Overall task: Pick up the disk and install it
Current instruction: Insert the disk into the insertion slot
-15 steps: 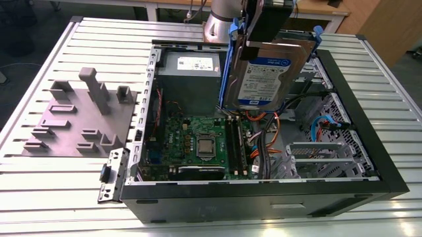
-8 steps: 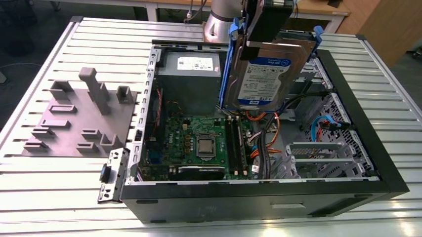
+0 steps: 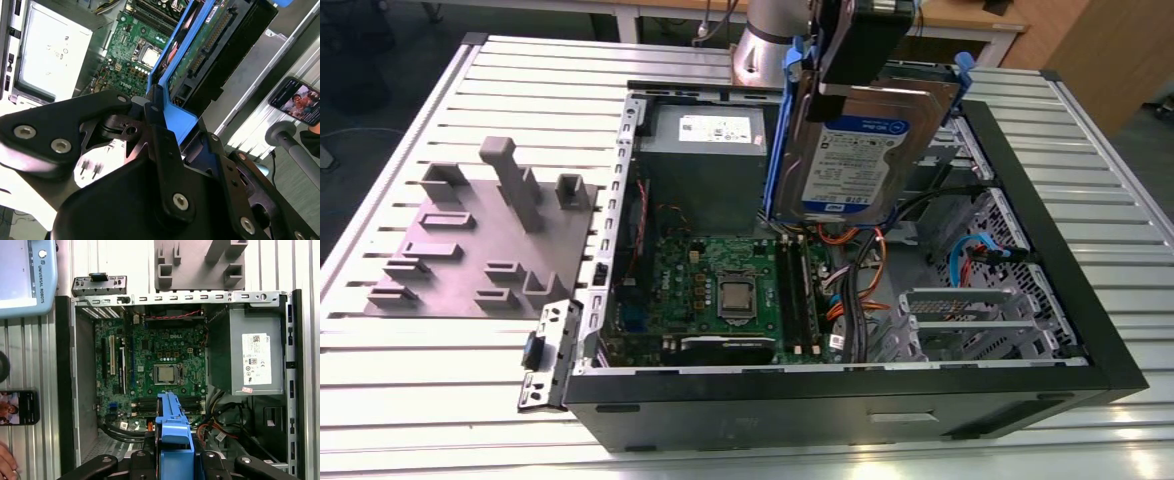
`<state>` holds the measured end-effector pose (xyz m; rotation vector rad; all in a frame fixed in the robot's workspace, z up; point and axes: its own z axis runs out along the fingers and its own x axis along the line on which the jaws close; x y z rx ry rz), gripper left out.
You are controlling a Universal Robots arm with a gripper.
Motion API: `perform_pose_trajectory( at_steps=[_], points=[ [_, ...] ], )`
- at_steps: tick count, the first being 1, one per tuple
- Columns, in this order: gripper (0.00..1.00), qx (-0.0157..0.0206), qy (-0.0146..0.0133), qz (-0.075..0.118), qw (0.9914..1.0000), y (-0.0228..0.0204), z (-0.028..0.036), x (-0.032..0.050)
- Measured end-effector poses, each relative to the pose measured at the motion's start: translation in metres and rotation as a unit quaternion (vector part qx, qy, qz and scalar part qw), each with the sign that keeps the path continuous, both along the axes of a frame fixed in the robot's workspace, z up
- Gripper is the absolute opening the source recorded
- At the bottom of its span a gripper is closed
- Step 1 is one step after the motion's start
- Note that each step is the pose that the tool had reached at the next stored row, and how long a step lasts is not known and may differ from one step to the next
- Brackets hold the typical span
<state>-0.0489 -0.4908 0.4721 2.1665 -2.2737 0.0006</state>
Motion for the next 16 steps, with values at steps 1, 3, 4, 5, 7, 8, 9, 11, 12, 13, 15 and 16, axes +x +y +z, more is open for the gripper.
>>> perform_pose_trajectory(
  at_steps=[1, 3, 4, 5, 7, 8, 9, 11, 12, 13, 15, 16],
  points=[
    [0.36, -0.0001, 0.0, 0.0, 1.0, -0.0011, 0.0, 0.0],
    [0.36, 0.0, 0.0, 0.0, 1.0, -0.005, -0.0005, -0.0001],
    [0.36, 0.0, 0.0, 0.0, 1.0, -0.007, -0.0007, -0.0001],
    [0.36, 0.0, 0.0, 0.0, 1.0, -0.0089, -0.0009, -0.0001],
    [0.36, 0.0, 0.0, 0.0, 1.0, -0.0129, -0.0014, 0.0006],
    [0.36, 0.0, 0.0, 0.0, 1.0, -0.0147, -0.0016, 0.0014],
    [0.36, 0.0001, 0.0, 0.0, 1.0, -0.0162, -0.0019, 0.0028],
    [0.36, 0.0001, 0.0, 0.0, 1.0, -0.0175, -0.0026, 0.0084],
    [0.36, 0.0, 0.0, 0.0, 1.0, -0.0179, -0.0028, 0.0116],
    [0.36, 0.0, 0.0, 0.0, 1.0, -0.0184, -0.003, 0.0145],
    [0.36, 0.0, 0.0, 0.0, 1.0, -0.0194, -0.0035, 0.0171],
    [0.36, 0.0, 0.0, 0.0, 1.0, -0.0201, -0.0037, 0.0173]
  ],
)
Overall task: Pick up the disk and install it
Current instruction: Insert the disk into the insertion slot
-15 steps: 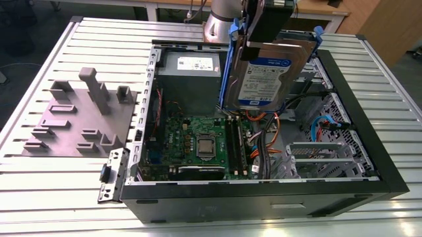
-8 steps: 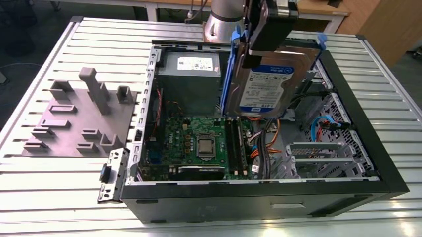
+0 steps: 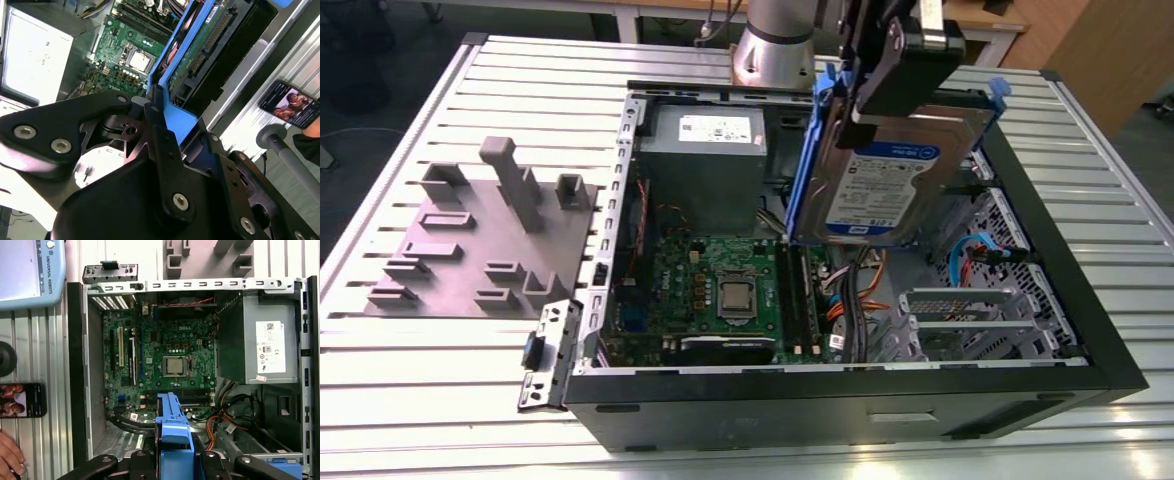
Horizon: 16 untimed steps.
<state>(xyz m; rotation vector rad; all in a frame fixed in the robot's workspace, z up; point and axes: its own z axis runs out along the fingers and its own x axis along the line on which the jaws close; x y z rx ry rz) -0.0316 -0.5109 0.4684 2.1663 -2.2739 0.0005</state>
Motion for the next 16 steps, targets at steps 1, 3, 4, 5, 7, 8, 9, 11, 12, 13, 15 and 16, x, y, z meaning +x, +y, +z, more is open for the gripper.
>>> perform_pose_trajectory(
  at_steps=[1, 3, 4, 5, 7, 8, 9, 11, 12, 13, 15, 16],
  points=[
    [0.36, 0.0, 0.0, 0.0, 1.0, -0.001, -0.0001, 0.0001],
    [0.36, 0.0, 0.0, 0.0, 1.0, -0.0037, -0.0003, 0.0001],
    [0.36, 0.0, 0.0, 0.0, 1.0, -0.0055, -0.0004, 0.0001],
    [0.36, 0.0, 0.0, 0.0, 1.0, -0.0074, -0.0005, 0.0001],
    [0.36, 0.0, 0.0, 0.0, 1.0, -0.0112, -0.0006, 0.0001],
    [0.36, 0.0, 0.0, 0.0, 1.0, -0.0131, -0.0007, 0.0001],
    [0.36, 0.0, 0.0, 0.0, 1.0, -0.0148, -0.0008, 0.0001],
    [0.36, 0.0, 0.0, 0.0, 1.0, -0.017, -0.0008, 0.0001],
    [0.36, 0.0, 0.0, 0.0, 1.0, -0.0172, -0.0008, 0.0],
    [0.36, 0.0, 0.0, 0.0, 1.0, -0.0172, -0.0008, 0.0001],
    [0.36, 0.0, 0.0, 0.0, 1.0, -0.0191, -0.0008, 0.0001],
    [0.36, 0.0, 0.0, 0.0, 1.0, -0.0191, -0.0008, 0.0001]
  ],
)
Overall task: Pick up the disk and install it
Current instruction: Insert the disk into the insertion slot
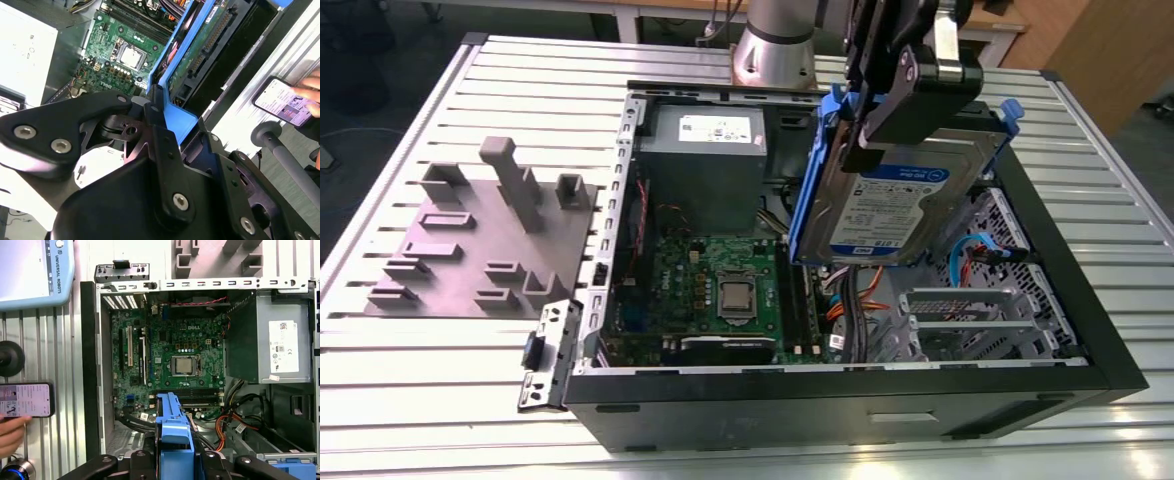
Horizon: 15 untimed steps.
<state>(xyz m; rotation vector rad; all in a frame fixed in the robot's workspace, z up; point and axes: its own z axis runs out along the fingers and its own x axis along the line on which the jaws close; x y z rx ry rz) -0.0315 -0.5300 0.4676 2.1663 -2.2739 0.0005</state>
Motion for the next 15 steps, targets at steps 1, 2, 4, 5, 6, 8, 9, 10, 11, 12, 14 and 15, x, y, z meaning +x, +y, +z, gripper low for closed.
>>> perform_pose_trajectory(
  at_steps=[1, 2, 4, 5, 6, 8, 9, 10, 11, 12, 14, 15],
  points=[
    [0.36, 0.0, 0.0, 0.0, 1.0, 0.0, 0.0, 0.0],
    [0.36, 0.0, 0.0, 0.0, 1.0, 0.0, 0.0, 0.0],
    [0.36, 0.0, 0.0, 0.0, 1.0, -0.0002, 0.0, 0.0],
    [0.36, 0.0, 0.0, 0.0, 1.0, -0.0003, 0.0, 0.0],
    [0.36, 0.0, 0.0, 0.0, 1.0, -0.0003, 0.0, 0.0],
    [0.36, 0.0, 0.0, 0.0, 1.0, -0.0004, 0.0, 0.0],
    [0.36, 0.0, 0.0, 0.0, 1.0, -0.0004, 0.0, 0.0],
    [0.36, 0.0, 0.0, 0.0, 1.0, -0.0004, 0.0, 0.0],
    [0.36, 0.0, 0.0, 0.0, 1.0, -0.0004, 0.0, 0.0],
    [0.36, 0.0, 0.0, 0.0, 1.0, -0.002, 0.0, 0.0],
    [0.36, 0.0, 0.0, 0.0, 1.0, -0.0036, 0.0, 0.0],
    [0.36, 0.0, 0.0, 0.0, 1.0, -0.0036, 0.0, 0.0]
  ],
)
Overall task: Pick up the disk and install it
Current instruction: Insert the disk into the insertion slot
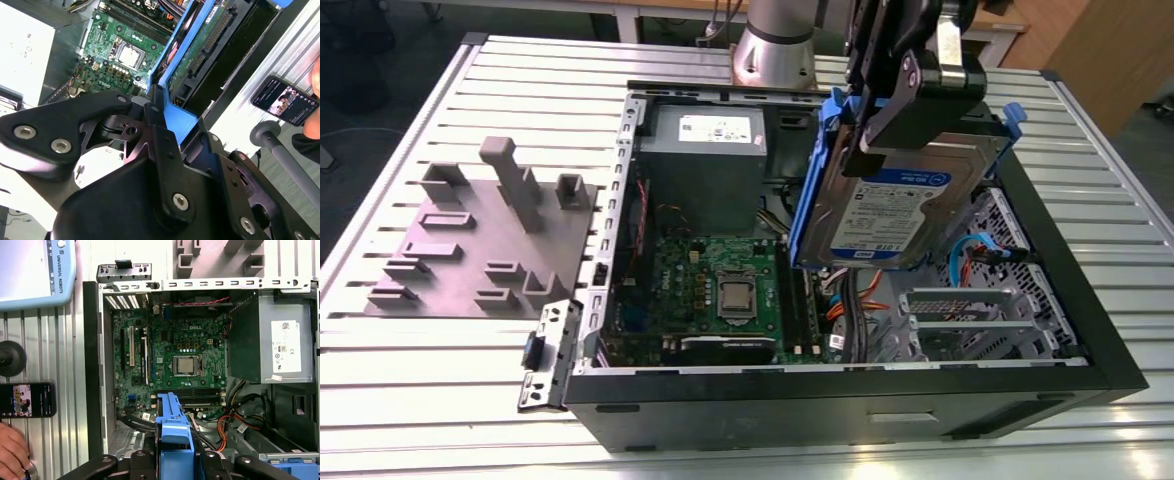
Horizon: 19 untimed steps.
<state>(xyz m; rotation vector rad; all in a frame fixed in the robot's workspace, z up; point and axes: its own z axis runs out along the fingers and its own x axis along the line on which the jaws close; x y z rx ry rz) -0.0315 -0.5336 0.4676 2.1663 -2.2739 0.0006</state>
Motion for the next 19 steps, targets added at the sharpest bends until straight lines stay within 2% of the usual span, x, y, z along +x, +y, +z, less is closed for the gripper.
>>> perform_pose_trajectory(
  at_steps=[8, 15, 19],
  points=[
    [0.36, 0.0, 0.0, 0.0, 1.0, -0.0018, 0.0, 0.0007],
    [0.36, 0.0, 0.0, 0.0, 1.0, -0.002, 0.0, 0.0112],
    [0.36, 0.0, 0.0, 0.0, 1.0, -0.0056, -0.0001, 0.0129]
  ],
)
